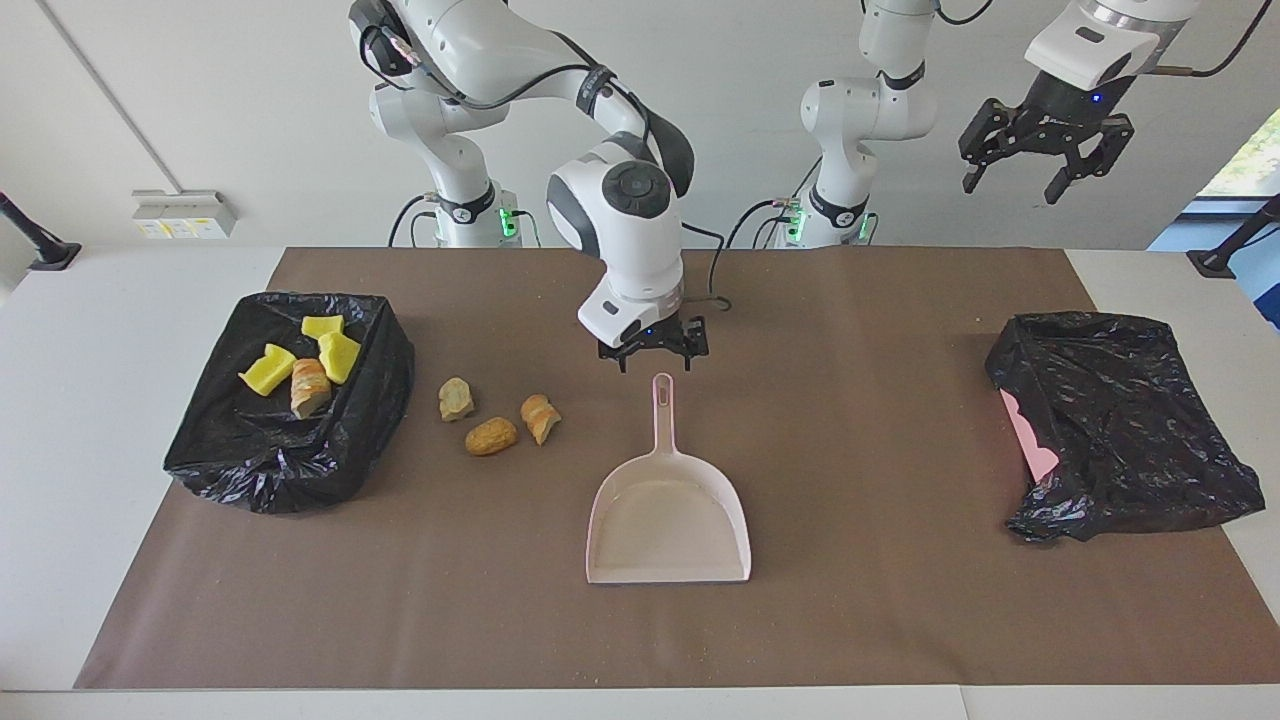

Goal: Sweep and dump trash in bin

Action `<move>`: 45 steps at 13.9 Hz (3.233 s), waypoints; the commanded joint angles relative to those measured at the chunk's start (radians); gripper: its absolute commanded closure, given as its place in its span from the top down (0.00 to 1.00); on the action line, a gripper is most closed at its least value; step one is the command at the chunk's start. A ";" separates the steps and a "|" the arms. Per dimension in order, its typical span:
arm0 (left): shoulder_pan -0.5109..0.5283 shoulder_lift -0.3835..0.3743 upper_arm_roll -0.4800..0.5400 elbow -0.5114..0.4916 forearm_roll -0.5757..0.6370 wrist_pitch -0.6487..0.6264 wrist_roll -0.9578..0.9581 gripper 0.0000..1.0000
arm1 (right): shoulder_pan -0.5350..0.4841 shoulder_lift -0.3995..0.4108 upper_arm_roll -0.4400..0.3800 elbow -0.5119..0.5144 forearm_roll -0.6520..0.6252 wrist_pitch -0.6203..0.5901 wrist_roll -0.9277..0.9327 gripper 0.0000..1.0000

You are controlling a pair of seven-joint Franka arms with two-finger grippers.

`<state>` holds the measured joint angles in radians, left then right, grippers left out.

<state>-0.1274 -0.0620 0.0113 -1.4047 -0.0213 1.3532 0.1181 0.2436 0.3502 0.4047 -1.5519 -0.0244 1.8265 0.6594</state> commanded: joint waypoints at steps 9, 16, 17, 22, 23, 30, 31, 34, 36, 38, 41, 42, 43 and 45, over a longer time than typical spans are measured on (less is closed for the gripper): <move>-0.312 0.209 0.007 -0.111 0.020 0.366 -0.311 1.00 | 0.130 -0.559 0.006 -0.736 0.385 0.131 -0.027 1.00; -0.504 0.438 0.007 -0.125 0.084 0.622 -0.609 1.00 | 0.315 -0.524 0.006 -0.950 0.462 0.416 0.109 1.00; -0.506 0.447 0.007 -0.132 0.081 0.648 -0.617 1.00 | 0.333 -0.514 0.006 -0.962 0.462 0.440 0.130 1.00; -0.528 0.579 0.007 -0.135 0.083 0.834 -0.778 1.00 | 0.364 -0.510 0.006 -0.973 0.462 0.447 0.167 1.00; -0.537 0.596 0.007 -0.135 0.078 0.843 -0.779 1.00 | 0.374 -0.511 0.006 -0.973 0.462 0.445 0.167 1.00; -0.535 0.608 0.007 -0.135 0.075 0.893 -0.784 0.66 | 0.378 -0.513 0.008 -0.964 0.459 0.436 0.157 0.37; -0.537 0.608 0.007 -0.135 0.081 0.891 -0.782 0.58 | 0.378 -0.513 0.006 -0.962 0.459 0.435 0.155 0.16; -0.543 0.607 0.007 -0.137 0.086 0.876 -0.770 0.29 | 0.375 -0.517 0.005 -0.955 0.459 0.435 0.154 0.00; -0.538 0.602 0.009 -0.134 0.087 0.876 -0.770 0.14 | 0.373 -0.522 0.003 -0.945 0.459 0.435 0.154 0.00; -0.528 0.568 0.009 -0.138 0.090 0.841 -0.741 0.04 | 0.365 -0.522 0.002 -0.926 0.454 0.432 0.151 0.00; -0.517 0.478 0.019 -0.172 0.089 0.687 -0.490 0.00 | 0.353 -0.562 -0.006 -0.921 0.443 0.383 0.123 0.00; -0.496 0.447 0.019 -0.197 0.089 0.657 -0.385 0.00 | 0.317 -0.589 -0.006 -0.921 0.443 0.341 0.102 0.00; -0.488 0.421 0.018 -0.212 0.089 0.612 -0.315 0.00 | 0.284 -0.623 -0.006 -0.921 0.443 0.292 0.068 0.00; -0.466 0.409 0.019 -0.217 0.089 0.528 -0.046 0.00 | 0.193 -0.692 -0.007 -0.918 0.440 0.181 -0.010 0.00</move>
<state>-0.6163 0.3933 0.0350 -1.5652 0.0491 1.9211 -0.1191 0.5175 -0.2510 0.3998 -2.4631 0.4113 2.1007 0.7315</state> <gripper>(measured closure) 0.678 0.740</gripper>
